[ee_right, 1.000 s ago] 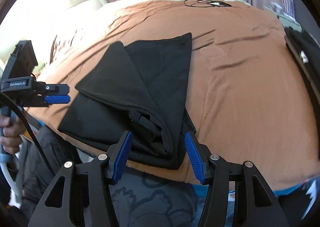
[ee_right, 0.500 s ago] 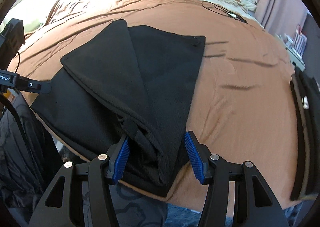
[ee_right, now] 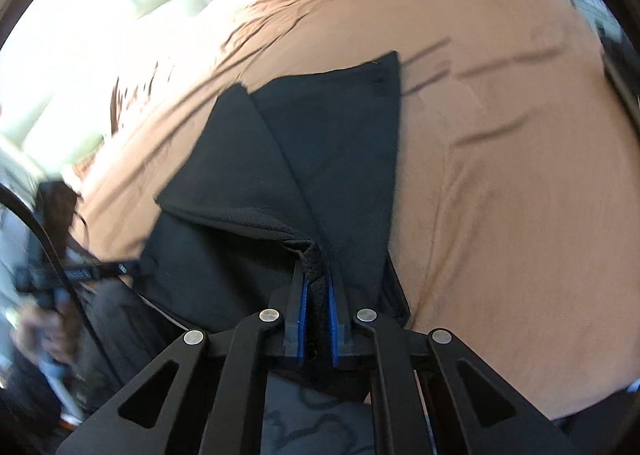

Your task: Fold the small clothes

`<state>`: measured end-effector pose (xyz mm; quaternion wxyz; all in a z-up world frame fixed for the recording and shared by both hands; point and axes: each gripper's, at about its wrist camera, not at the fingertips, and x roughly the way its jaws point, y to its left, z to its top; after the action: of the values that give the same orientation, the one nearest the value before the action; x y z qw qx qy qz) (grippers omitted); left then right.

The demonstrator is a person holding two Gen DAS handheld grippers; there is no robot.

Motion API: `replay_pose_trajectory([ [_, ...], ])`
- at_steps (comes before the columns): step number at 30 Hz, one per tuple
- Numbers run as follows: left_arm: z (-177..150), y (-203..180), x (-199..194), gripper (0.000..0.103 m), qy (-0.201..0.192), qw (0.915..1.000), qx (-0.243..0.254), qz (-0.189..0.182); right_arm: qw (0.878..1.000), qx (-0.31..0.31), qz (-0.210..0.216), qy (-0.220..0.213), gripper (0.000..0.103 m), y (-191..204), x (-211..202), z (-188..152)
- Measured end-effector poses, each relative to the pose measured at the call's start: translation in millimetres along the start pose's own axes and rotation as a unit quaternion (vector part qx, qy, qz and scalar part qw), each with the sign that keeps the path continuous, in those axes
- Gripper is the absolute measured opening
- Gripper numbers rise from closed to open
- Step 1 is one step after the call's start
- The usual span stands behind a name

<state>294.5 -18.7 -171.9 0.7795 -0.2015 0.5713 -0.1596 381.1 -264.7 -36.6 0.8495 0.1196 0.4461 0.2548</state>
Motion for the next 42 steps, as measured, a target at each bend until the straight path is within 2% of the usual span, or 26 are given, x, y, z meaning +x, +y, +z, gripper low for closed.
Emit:
replay_pose_trajectory([
  [2, 0, 1, -2, 0.007, -0.001, 1.0000, 0.001, 0.000, 0.999, 0.028, 0.020, -0.001, 0.004, -11, -4, 0],
  [6, 1, 1, -3, 0.006, 0.000, 1.0000, 0.001, 0.001, 0.998, 0.046, 0.037, 0.001, 0.004, -30, -9, -4],
  [17, 7, -4, 3, 0.007, 0.014, 0.9999, -0.002, 0.007, 0.999, 0.044, 0.011, 0.000, 0.005, -40, 0, -9],
  [19, 9, -4, -1, 0.007, 0.014, 0.9999, -0.002, 0.007, 0.999, 0.040, -0.008, -0.005, 0.011, -41, -5, -9],
  [21, 10, -2, -6, 0.007, 0.009, 0.9999, -0.001, 0.006, 0.999, 0.035, -0.026, -0.008, 0.026, -42, -10, -9],
  [23, 12, -1, -10, 0.007, 0.006, 1.0000, -0.004, 0.000, 0.999, 0.031, -0.033, -0.013, 0.034, -41, -18, -9],
  [24, 13, 0, -11, 0.007, 0.004, 1.0000, -0.006, -0.004, 0.999, 0.028, -0.036, -0.015, 0.034, -39, -22, -9],
  [26, 17, 0, -12, 0.011, -0.002, 1.0000, -0.007, -0.005, 0.998, 0.010, -0.050, -0.021, 0.034, -31, -30, -7],
  [28, 19, 0, -10, 0.024, -0.007, 0.9999, -0.008, -0.005, 0.998, -0.011, -0.060, -0.023, 0.034, -19, -33, -5],
  [30, 21, 1, -8, 0.029, -0.011, 0.9997, -0.014, -0.016, 0.997, -0.029, -0.063, -0.021, 0.034, -8, -33, -4],
  [34, 24, 5, -6, 0.030, -0.013, 0.9993, -0.023, -0.027, 0.995, -0.076, -0.071, -0.011, 0.035, 20, -22, -1],
  [36, 24, 7, -7, 0.030, -0.017, 0.9990, -0.026, -0.032, 0.992, -0.099, -0.078, -0.005, 0.046, 32, -13, 0],
  [38, 25, 10, -11, 0.030, -0.022, 0.9987, -0.027, -0.036, 0.989, -0.122, -0.085, 0.001, 0.049, 45, -3, 3],
  [42, 25, 20, -18, 0.029, -0.031, 0.9978, -0.035, -0.046, 0.984, -0.155, -0.090, 0.019, 0.049, 68, 20, 9],
])
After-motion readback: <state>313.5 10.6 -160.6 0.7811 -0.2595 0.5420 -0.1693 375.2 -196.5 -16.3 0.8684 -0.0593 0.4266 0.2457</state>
